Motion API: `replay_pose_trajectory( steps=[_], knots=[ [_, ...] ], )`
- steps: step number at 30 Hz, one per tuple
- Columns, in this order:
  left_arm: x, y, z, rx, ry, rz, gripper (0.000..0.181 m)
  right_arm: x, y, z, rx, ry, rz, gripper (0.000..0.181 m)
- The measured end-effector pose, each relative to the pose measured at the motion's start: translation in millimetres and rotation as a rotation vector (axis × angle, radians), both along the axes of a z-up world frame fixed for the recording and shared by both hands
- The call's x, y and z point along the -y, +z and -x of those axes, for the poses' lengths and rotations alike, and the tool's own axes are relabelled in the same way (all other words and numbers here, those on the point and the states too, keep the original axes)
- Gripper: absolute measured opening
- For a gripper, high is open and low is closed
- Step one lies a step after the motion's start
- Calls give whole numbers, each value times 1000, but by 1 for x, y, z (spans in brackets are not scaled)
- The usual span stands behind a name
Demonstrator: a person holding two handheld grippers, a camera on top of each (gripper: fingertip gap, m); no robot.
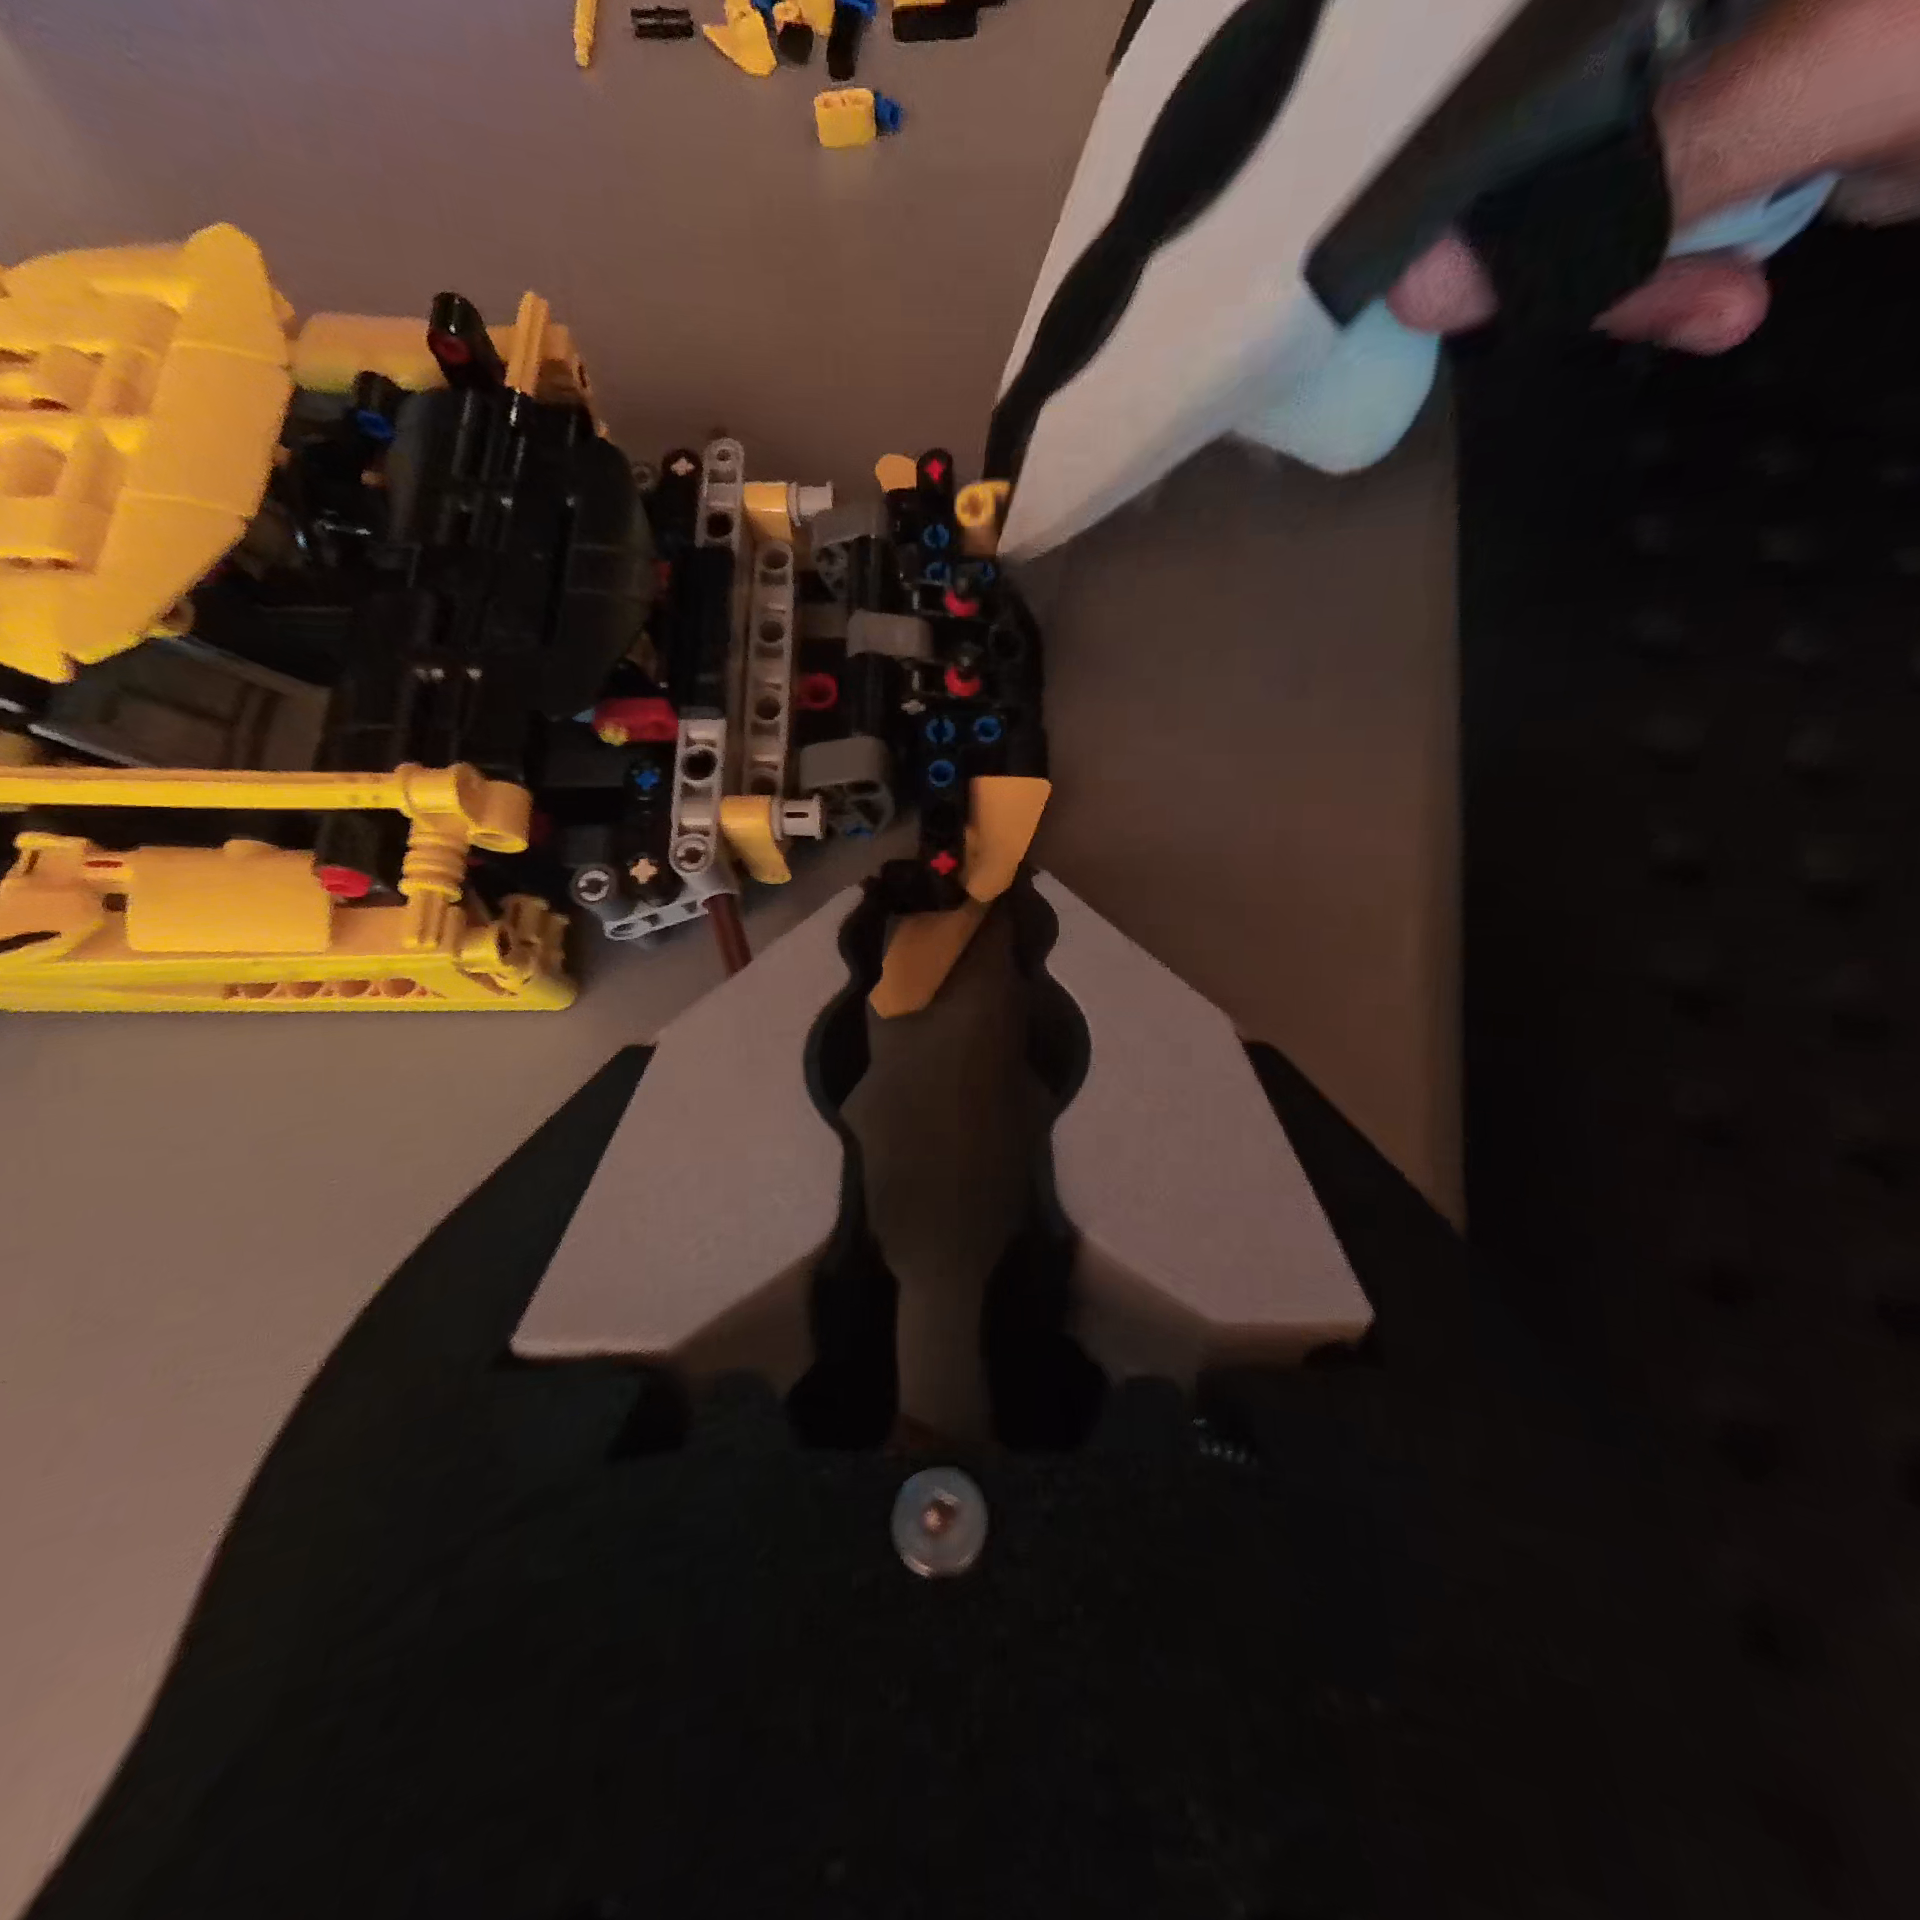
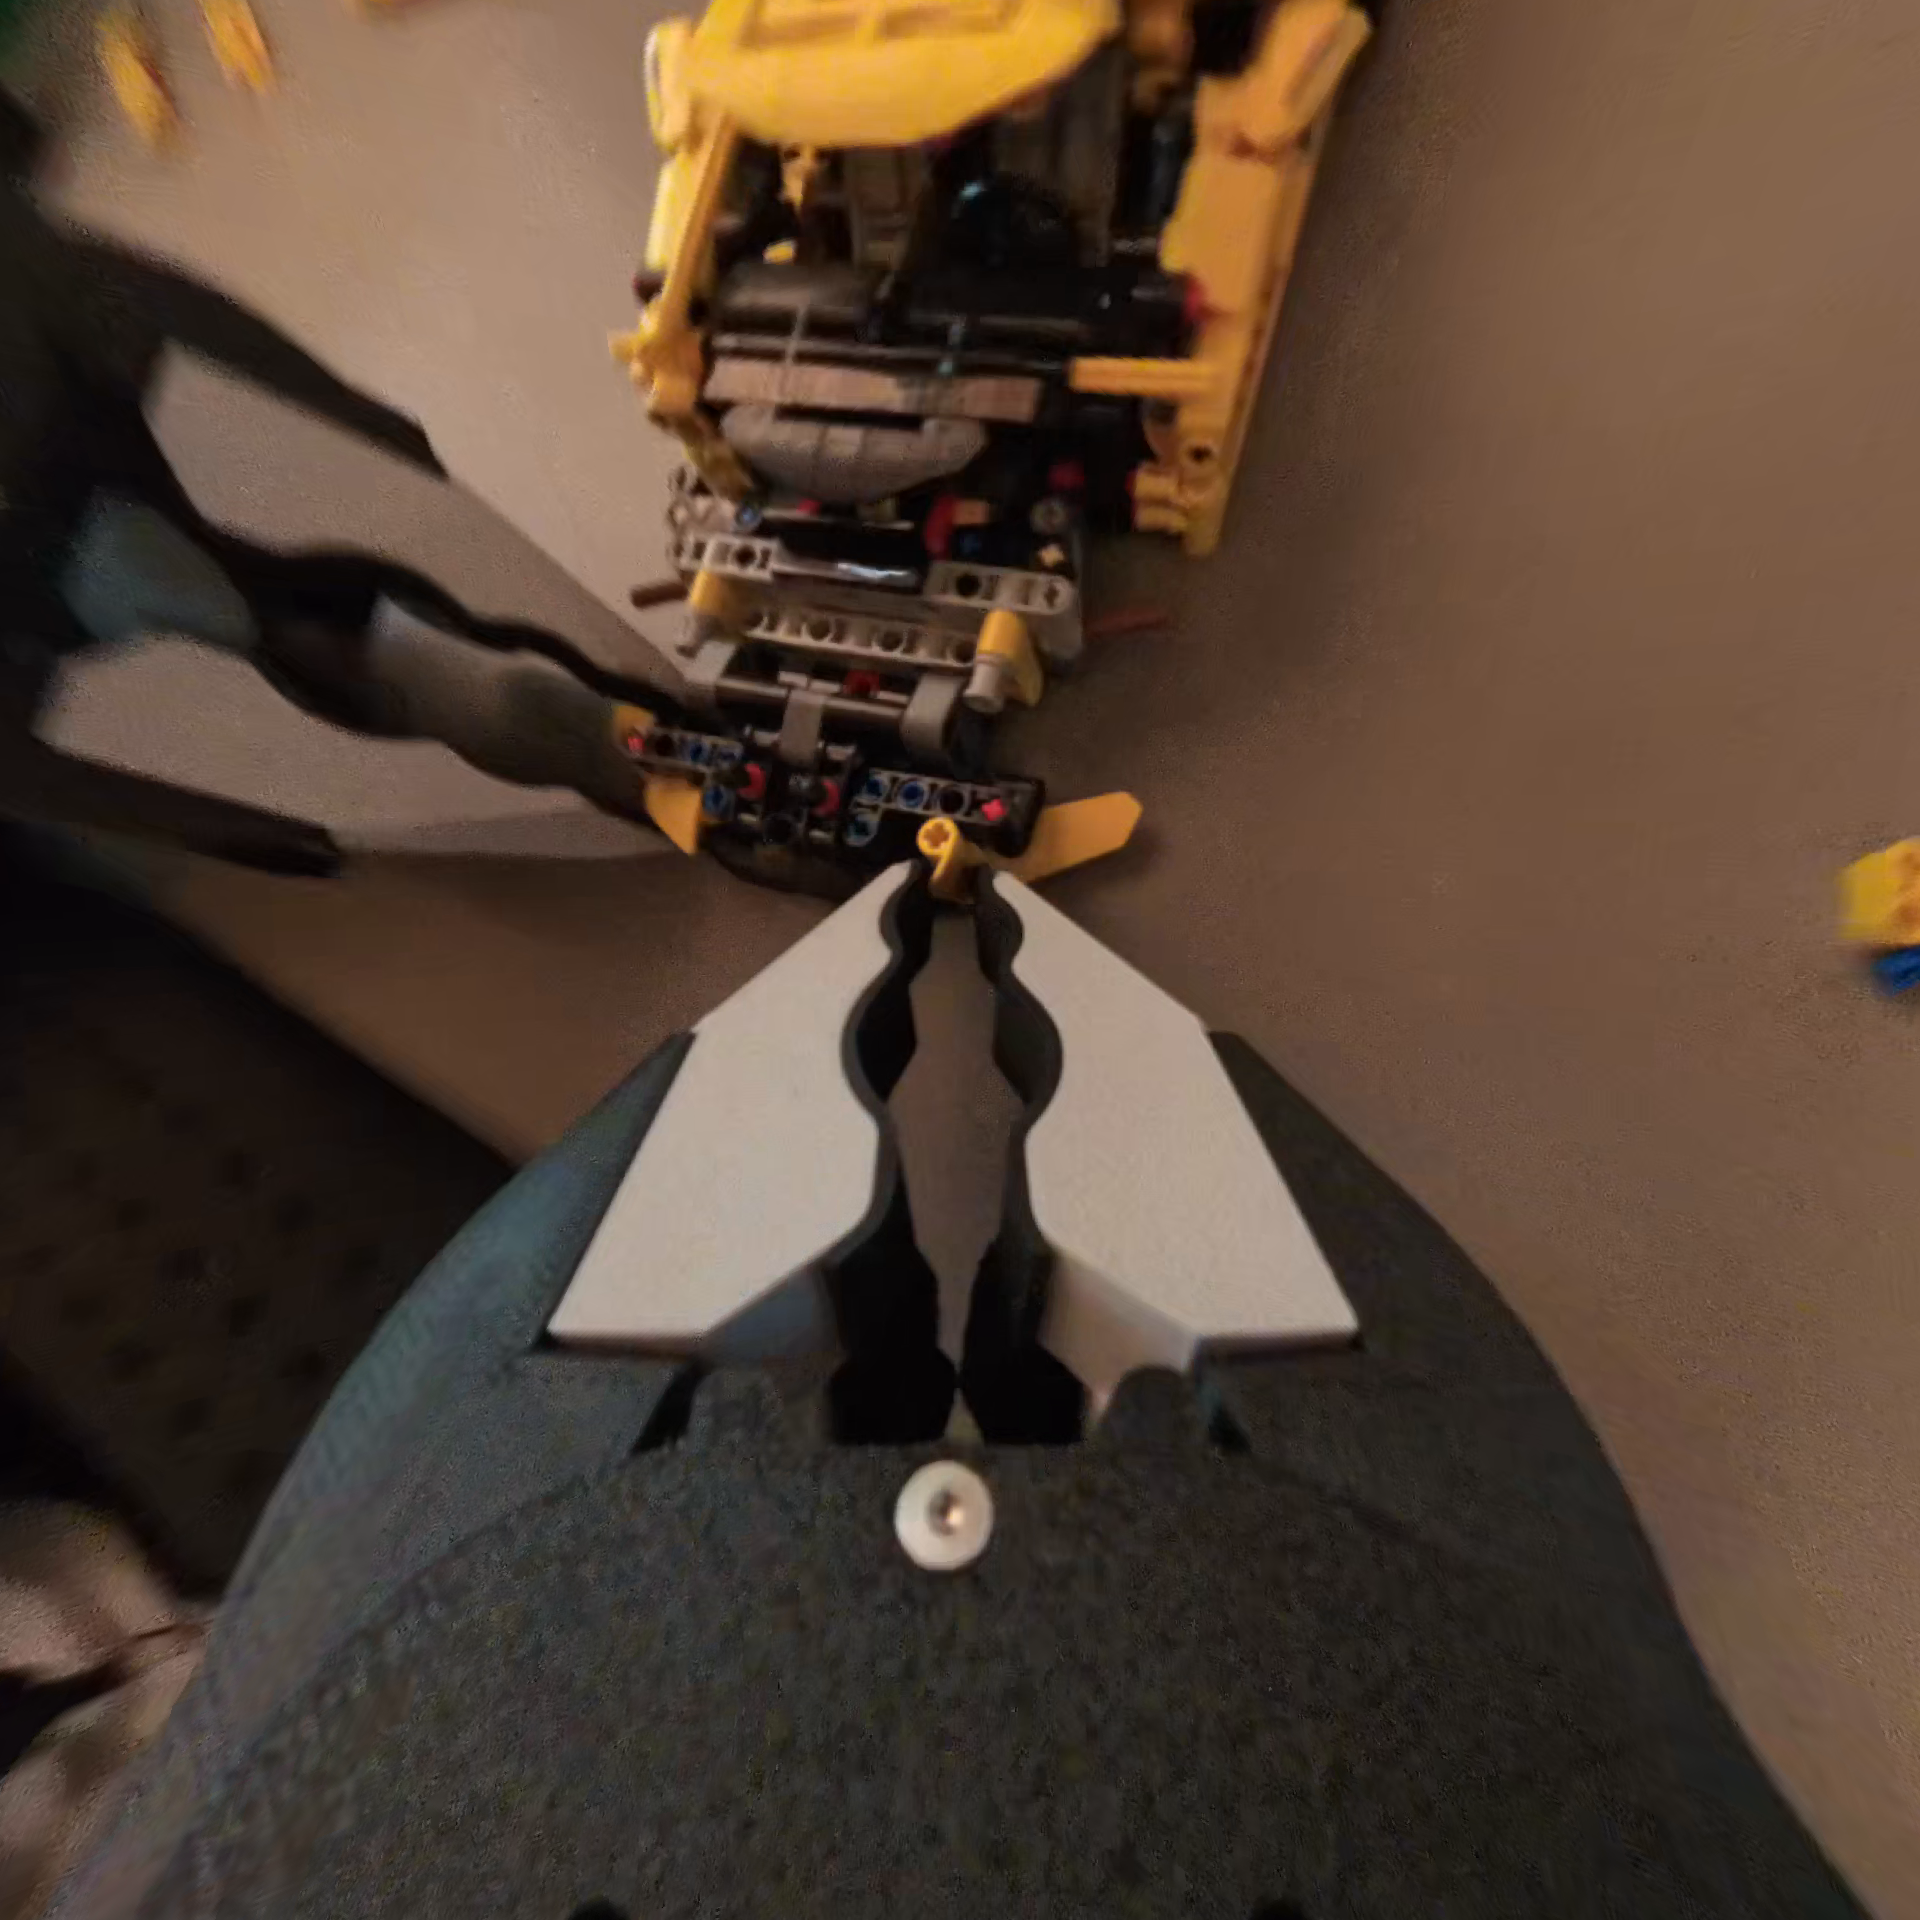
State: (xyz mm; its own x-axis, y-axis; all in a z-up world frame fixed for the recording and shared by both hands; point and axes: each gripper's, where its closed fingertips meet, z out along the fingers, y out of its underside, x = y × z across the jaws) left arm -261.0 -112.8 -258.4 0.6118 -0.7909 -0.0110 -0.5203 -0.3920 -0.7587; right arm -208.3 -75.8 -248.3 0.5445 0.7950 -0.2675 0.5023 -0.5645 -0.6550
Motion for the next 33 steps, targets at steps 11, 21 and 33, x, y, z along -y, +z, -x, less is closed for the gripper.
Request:
replay_pose_trajectory(
  steps=[11,21,33],
  knots=[
    [-4,0,2,-12,36,-16,23,-4,20,2,-146,8,-64,2],
    [-3,3,8,-40,56,-62,23,-4,3,-1,56,23,-199,1],
    [-25,23,-16,-60,-19,-137,50,-7,1,1,75,17,-197,16]
  ],
)
